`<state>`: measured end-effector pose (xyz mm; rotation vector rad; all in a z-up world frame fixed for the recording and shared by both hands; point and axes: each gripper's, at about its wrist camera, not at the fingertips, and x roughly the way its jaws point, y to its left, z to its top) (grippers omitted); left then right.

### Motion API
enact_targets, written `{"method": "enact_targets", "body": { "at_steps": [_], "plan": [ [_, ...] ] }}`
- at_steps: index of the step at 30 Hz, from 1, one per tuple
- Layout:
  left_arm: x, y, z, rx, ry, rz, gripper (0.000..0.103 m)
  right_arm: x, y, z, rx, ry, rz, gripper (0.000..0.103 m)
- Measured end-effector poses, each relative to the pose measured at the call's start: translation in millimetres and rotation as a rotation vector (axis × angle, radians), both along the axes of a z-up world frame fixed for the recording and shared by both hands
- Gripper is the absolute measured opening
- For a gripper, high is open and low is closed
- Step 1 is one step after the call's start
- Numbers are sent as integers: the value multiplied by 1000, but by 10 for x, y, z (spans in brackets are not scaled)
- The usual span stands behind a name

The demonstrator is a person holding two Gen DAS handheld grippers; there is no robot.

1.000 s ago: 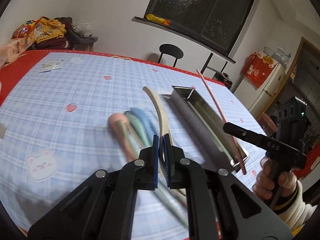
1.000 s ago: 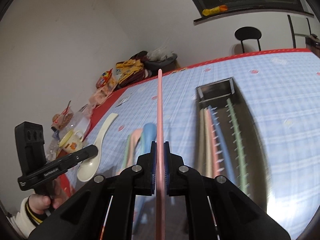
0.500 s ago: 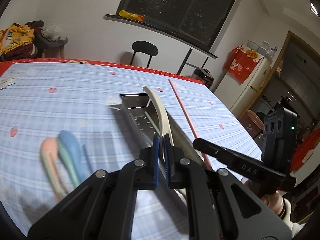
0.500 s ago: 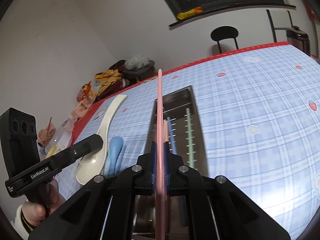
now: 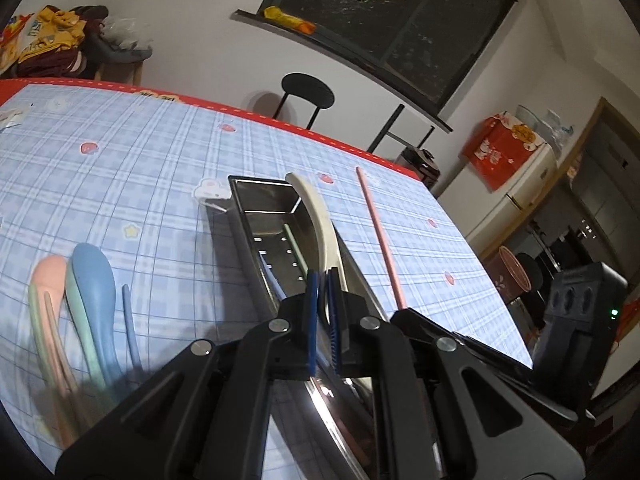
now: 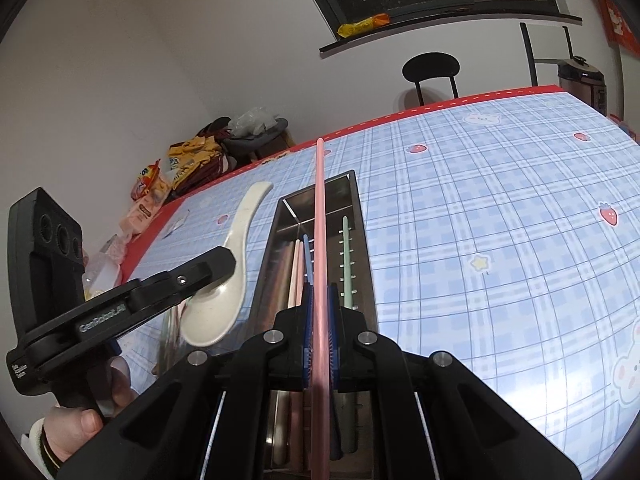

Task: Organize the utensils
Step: 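Lower the spoon and chopstick into the caddy and open both tools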

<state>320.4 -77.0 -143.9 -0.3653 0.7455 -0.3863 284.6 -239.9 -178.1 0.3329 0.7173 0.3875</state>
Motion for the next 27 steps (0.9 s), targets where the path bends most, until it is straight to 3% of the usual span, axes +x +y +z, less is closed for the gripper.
{"method": "enact_targets", "body": {
  "at_steps": [9, 24, 27],
  "plan": [
    [56, -124, -136, 77, 12, 24, 9, 31, 58, -47, -31, 17, 9, 7],
    [36, -61, -96, 116, -5, 50, 9, 54, 83, -76, -54, 29, 8, 9],
    [9, 27, -74, 126, -7, 65, 11, 12, 82, -25, -50, 4, 9, 22]
  ]
}}
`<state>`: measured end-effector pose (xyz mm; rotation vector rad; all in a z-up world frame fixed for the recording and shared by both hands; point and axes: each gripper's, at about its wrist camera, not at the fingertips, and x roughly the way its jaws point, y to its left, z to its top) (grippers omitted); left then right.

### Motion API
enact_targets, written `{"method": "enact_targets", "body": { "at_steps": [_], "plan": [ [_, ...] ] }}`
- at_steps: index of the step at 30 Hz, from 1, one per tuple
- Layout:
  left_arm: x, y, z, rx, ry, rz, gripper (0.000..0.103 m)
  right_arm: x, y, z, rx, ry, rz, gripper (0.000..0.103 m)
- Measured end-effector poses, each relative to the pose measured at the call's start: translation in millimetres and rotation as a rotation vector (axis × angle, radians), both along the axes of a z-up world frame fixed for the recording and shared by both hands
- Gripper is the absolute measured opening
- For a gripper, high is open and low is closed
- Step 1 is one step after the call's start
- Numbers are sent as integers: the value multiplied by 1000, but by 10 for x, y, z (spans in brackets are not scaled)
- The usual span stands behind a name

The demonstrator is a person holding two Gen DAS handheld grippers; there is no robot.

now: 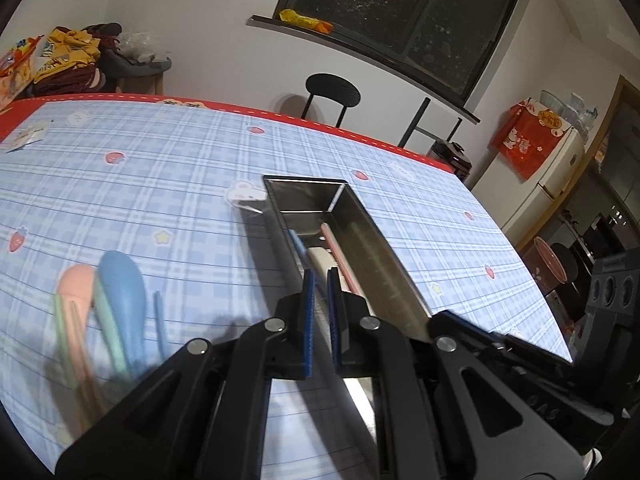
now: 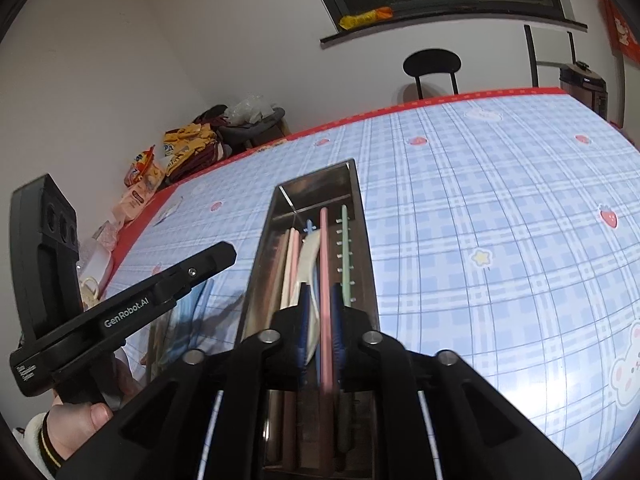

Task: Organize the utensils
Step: 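Lower the spoon and chopstick into the caddy and open both tools, then withdraw both open tools from the caddy toward the remaining utensils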

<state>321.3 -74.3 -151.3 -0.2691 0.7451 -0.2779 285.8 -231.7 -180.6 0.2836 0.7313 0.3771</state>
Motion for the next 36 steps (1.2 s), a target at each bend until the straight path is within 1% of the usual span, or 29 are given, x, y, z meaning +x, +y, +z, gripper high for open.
{"method": "enact_targets", "body": {
  "at_steps": [2, 3, 5, 6, 8, 9, 10, 12, 13, 14, 16, 18, 22, 25, 28, 31, 36],
  "plan": [
    [-38, 71, 24, 8, -6, 9, 23, -38, -9, 44, -1, -25, -8, 47],
    [-55, 105, 39, 14, -11, 14, 26, -54, -12, 64, 0, -38, -11, 52],
    [-100, 182, 79, 26, -25, 26, 35, -94, -19, 115, 0, -68, -18, 71],
    [-131, 235, 105, 33, -33, 34, 38, -99, -16, 129, 0, -74, -19, 75],
    [-199, 334, 153, 43, -49, 51, 52, -111, -12, 149, 2, -84, -28, 92],
    [-218, 384, 175, 48, -56, 59, 55, -108, -14, 149, 0, -84, -33, 95],
    [-239, 427, 203, 53, -62, 68, 60, -109, -11, 149, -3, -84, -40, 97],
    [-319, 552, 249, 62, -76, 92, 68, -106, -6, 137, -15, -77, -51, 97],
    [-345, 595, 263, 63, -80, 100, 83, -100, 2, 127, -22, -72, -53, 97],
    [-384, 649, 276, 63, -85, 107, 92, -98, 17, 119, -27, -73, -50, 97],
    [-473, 762, 302, 67, -98, 122, 94, -110, 62, 108, -44, -93, -51, 97],
    [-539, 853, 311, 83, -89, 133, 97, -146, 115, 105, -75, -121, -59, 97],
    [-685, 1066, 299, 88, -80, 138, 97, -217, 203, 125, -129, -158, -44, 97],
    [-820, 1220, 270, 91, -76, 129, 97, -330, 259, 169, -168, -212, -48, 97],
    [-941, 1362, 239, 115, -66, 114, 97, -472, 340, 244, -196, -258, -56, 97],
    [-1052, 1471, 193, 131, -56, 108, 97, -673, 486, 326, -181, -303, -22, 97],
    [-1167, 1636, 116, 149, -40, 98, 97, -875, 797, 373, -193, -310, 65, 97]
  ]
}}
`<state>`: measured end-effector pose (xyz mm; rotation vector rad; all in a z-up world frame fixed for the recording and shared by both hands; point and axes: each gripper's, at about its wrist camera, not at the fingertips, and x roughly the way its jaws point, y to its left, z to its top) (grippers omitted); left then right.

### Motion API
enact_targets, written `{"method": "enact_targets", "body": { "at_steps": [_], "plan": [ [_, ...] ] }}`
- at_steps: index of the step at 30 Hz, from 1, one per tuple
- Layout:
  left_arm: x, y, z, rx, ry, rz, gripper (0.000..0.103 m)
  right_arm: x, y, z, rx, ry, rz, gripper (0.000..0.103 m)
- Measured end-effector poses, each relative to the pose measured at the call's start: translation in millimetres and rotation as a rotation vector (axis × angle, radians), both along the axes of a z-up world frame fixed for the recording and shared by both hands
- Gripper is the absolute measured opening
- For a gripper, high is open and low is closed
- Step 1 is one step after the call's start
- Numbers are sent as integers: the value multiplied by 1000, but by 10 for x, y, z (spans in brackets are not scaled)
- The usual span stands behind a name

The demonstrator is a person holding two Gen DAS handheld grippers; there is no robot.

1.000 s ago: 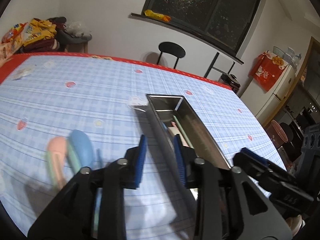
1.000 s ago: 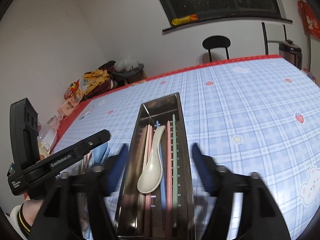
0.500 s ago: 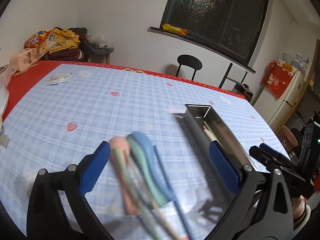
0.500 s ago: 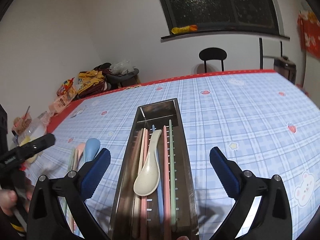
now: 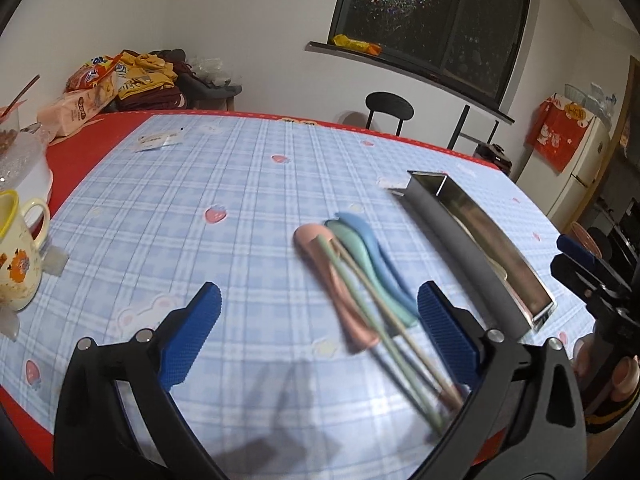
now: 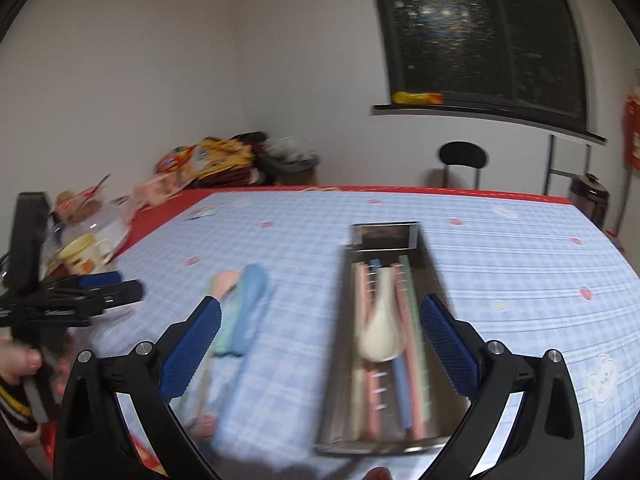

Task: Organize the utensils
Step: 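Withdraw both open tools from the caddy toward the remaining utensils, then close the right tool on a beige chopstick while the left tool approaches a green chopstick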

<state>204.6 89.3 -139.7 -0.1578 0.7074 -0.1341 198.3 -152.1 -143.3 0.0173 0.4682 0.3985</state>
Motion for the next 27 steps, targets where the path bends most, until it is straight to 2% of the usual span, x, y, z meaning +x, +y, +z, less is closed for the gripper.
{"method": "enact_targets", "body": {
  "at_steps": [3, 9, 13, 15, 17, 20, 23, 27],
  "plan": [
    [-67, 59, -29, 1, 8, -14, 97, -55, 152, 24, -30, -3, 3, 97],
    [-173, 170, -77, -17, 17, -28, 97, -60, 432, -39, -49, 60, 61, 96],
    [-201, 167, -108, -17, 23, -49, 97, -102, 635, -134, -57, 111, 139, 70],
    [-205, 162, -124, -21, 24, -56, 97, -111, 714, -198, -66, 136, 164, 62],
    [-210, 164, -142, -29, 25, -60, 97, -116, 783, -273, -75, 164, 189, 47],
    [-207, 162, -173, -41, 31, -67, 97, -104, 861, -378, -86, 202, 220, 32],
    [-201, 145, -187, -46, 34, -75, 96, -71, 915, -468, -97, 235, 239, 19],
    [-177, 138, -189, -60, 35, -83, 96, -12, 940, -559, -86, 283, 262, 13]
  ]
}}
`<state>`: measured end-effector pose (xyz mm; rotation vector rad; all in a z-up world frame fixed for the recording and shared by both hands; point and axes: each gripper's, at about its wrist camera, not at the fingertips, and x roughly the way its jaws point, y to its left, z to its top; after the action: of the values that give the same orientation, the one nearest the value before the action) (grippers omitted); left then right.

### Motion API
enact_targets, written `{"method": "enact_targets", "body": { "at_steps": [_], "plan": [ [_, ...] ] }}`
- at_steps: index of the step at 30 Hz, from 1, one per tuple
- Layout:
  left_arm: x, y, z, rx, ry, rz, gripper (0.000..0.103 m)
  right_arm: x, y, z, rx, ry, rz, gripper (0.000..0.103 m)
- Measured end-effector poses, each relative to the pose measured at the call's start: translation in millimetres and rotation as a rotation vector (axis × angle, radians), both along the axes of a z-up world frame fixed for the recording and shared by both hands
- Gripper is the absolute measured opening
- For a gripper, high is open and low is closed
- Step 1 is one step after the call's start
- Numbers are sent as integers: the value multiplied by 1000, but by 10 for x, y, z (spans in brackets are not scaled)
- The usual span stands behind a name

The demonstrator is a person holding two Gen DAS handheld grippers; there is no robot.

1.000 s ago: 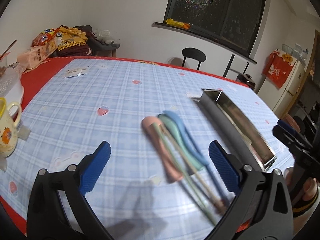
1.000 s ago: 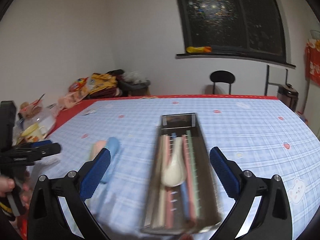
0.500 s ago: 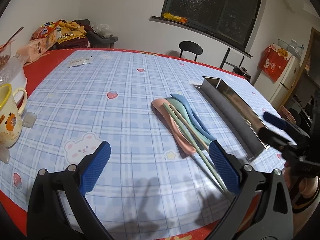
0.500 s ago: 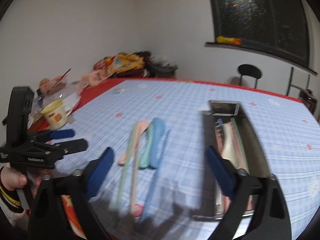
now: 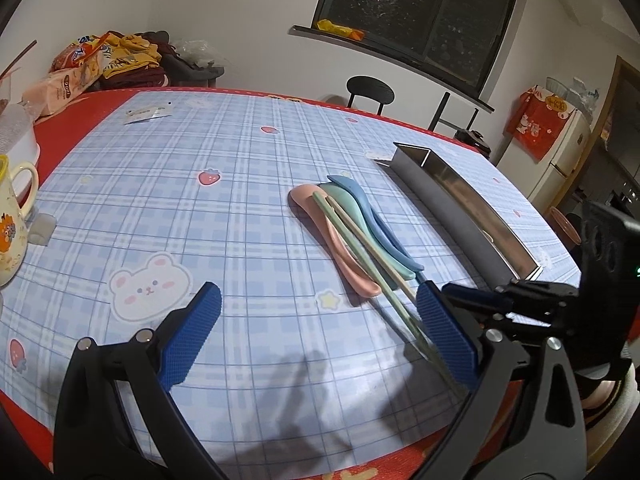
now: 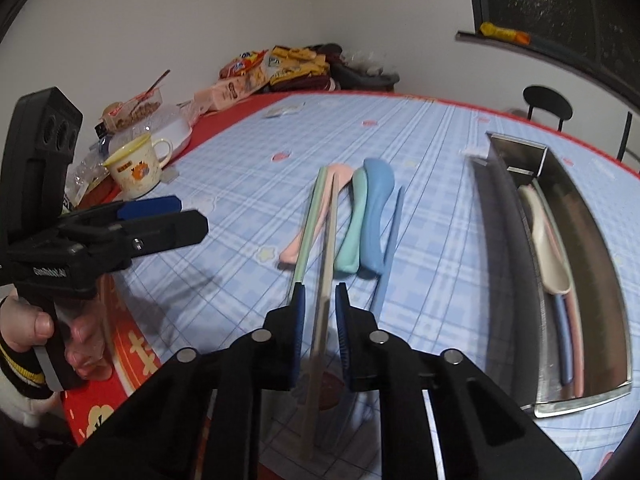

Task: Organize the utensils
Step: 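Close the right tool on a beige chopstick while the left tool approaches a green chopstick, then close the left tool on the green chopstick while the right tool holds the beige chopstick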

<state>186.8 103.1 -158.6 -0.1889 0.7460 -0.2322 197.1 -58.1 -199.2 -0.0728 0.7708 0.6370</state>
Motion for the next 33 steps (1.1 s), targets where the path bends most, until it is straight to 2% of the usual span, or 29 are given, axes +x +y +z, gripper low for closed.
{"method": "enact_targets", "body": {
  "at_steps": [10, 18, 20, 24, 30, 31, 33],
  "plan": [
    [73, -81, -62, -31, 38, -23, 75, 138, -7, -117, 20, 112, 6, 13],
    [133, -172, -142, -54, 76, -47, 62, 176, -1, -159, 15, 145, 4, 13],
    [136, -203, -150, -60, 80, -60, 58, 198, -20, -166, 39, 161, 6, 13],
    [150, -266, -172, -73, 94, -86, 56, 237, -82, -190, 97, 195, 0, 13],
    [176, -358, -238, -76, 129, -110, 47, 199, -49, -172, 55, 166, -13, 13],
    [182, -371, -248, -77, 134, -112, 43, 194, -45, -169, 48, 161, -15, 13],
    [192, -398, -263, -79, 144, -112, 40, 181, -23, -161, 25, 147, -15, 10]
  ]
}}
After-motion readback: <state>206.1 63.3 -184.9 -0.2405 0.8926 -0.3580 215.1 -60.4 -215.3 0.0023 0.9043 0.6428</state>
